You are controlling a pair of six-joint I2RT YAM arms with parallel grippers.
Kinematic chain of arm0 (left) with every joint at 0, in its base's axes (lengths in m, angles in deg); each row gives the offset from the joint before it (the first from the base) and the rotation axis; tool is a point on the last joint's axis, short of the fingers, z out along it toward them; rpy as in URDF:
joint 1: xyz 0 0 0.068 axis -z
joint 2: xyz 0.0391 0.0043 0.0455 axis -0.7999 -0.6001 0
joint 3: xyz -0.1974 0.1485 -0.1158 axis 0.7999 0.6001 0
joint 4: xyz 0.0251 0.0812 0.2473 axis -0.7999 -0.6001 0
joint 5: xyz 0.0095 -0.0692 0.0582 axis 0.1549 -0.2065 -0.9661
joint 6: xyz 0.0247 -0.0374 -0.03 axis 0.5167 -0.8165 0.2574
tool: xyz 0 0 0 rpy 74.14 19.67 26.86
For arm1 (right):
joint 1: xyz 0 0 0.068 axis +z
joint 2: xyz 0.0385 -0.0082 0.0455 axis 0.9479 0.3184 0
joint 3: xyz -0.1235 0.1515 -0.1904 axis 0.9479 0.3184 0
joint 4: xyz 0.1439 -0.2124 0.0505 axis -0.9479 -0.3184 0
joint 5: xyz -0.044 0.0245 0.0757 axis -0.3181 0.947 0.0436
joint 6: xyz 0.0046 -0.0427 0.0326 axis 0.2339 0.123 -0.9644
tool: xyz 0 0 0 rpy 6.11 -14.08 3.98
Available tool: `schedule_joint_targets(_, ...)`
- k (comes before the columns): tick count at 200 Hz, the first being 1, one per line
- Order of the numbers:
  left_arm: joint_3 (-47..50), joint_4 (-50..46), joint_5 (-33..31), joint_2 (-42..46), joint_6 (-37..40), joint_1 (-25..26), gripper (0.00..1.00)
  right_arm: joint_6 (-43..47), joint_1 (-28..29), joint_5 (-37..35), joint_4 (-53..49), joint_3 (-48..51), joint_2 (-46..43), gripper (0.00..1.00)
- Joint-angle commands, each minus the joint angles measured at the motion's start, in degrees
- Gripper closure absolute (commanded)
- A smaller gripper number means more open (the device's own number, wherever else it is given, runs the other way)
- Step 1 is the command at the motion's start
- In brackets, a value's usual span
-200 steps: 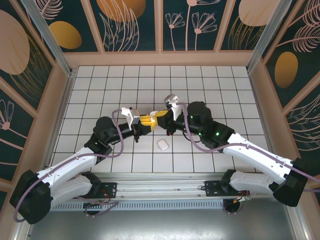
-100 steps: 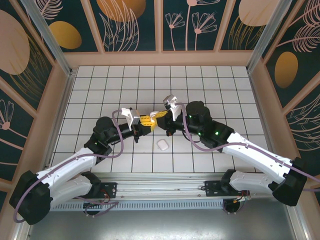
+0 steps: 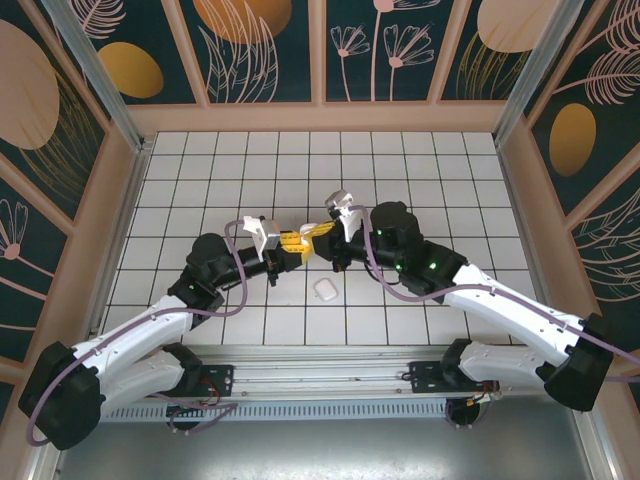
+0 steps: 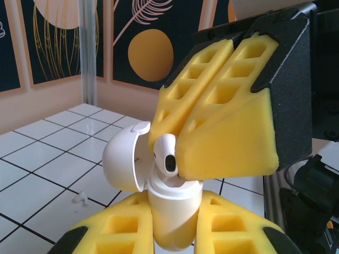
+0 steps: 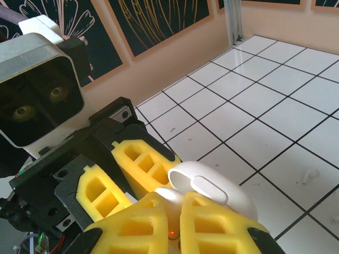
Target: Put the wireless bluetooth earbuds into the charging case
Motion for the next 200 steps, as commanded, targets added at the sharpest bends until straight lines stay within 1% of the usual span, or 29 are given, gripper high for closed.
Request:
schedule_joint_targets(1, -0.4, 2.8, -1.5, 1.4, 0.9, 0.2, 1.00, 1.3, 0.9, 3.3, -3.1, -1.4, 1.1, 0.89)
schedule_joint_targets(151, -0.1, 2.0, -2.3, 2.1, 1.2, 0.2, 1.00, 2.0, 1.7, 2.4, -4.6, -2.7, 1.4, 0.85)
schedule_joint_targets(200, -0.1, 1.9, -2.5, 2.2, 1.0, 0.2, 1.00, 2.0, 1.8, 2.4, -4.8, -3.1, 1.3, 0.82)
